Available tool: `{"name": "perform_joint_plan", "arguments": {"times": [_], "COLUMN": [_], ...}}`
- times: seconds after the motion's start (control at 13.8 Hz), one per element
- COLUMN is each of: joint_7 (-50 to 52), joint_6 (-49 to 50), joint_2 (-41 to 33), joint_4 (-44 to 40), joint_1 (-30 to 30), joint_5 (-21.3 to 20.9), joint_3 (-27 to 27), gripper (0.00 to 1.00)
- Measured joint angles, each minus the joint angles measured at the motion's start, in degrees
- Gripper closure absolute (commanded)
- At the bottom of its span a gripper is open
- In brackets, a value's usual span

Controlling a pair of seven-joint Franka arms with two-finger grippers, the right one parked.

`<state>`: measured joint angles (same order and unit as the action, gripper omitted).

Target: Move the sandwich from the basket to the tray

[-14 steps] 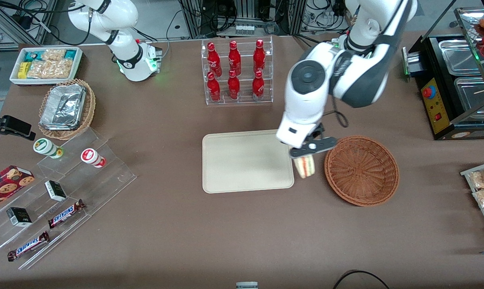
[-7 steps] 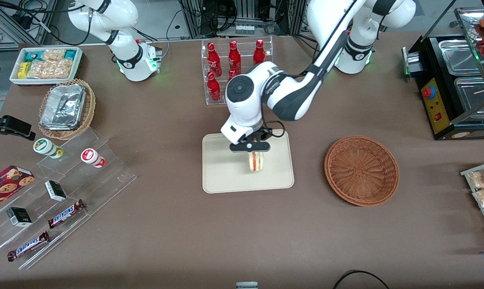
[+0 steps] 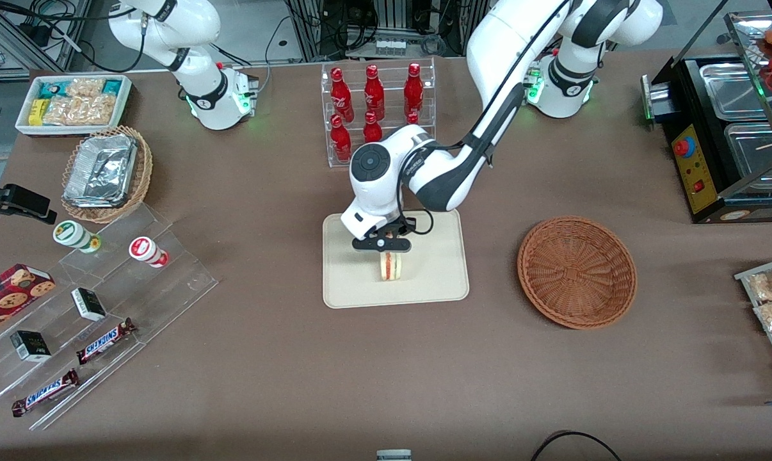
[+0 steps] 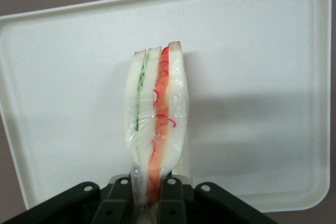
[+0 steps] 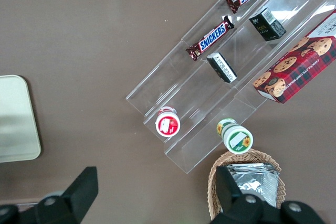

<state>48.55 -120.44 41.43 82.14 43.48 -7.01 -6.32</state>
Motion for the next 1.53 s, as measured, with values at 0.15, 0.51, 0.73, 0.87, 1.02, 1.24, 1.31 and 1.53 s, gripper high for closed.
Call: {"name": "perform_joint_plan", "arguments": {"times": [0.15, 0.51, 0.73, 0.87, 1.02, 1.24, 1.31, 1.53], "joint_7": [0.9, 1.3, 1.4, 1.5, 1.8, 2.6, 2.6, -1.8], "joint_6": [-0.4, -0.4, 2.8, 6.9, 10.9, 16.4, 18.4, 23.4], "joint_2": [1.1, 1.5, -0.6, -3.8, -8.1, -15.7, -18.1, -23.4], "joint_4": [-0.1, -1.2, -2.8, -3.3, -3.6, -3.7, -3.6, -3.4], "joint_1": [0.1, 0.8, 0.8, 0.8, 0.6, -2.8, -4.8, -10.0], "joint_5": [0.0, 0.0, 0.0, 0.0, 0.0, 0.0, -0.1, -0.1], "joint_3": [0.0, 0.0, 0.1, 0.2, 0.6, 1.4, 1.5, 1.9], "gripper": [0.28, 0.0, 0.0, 0.0, 0.0, 0.0, 0.0, 0.0]}}
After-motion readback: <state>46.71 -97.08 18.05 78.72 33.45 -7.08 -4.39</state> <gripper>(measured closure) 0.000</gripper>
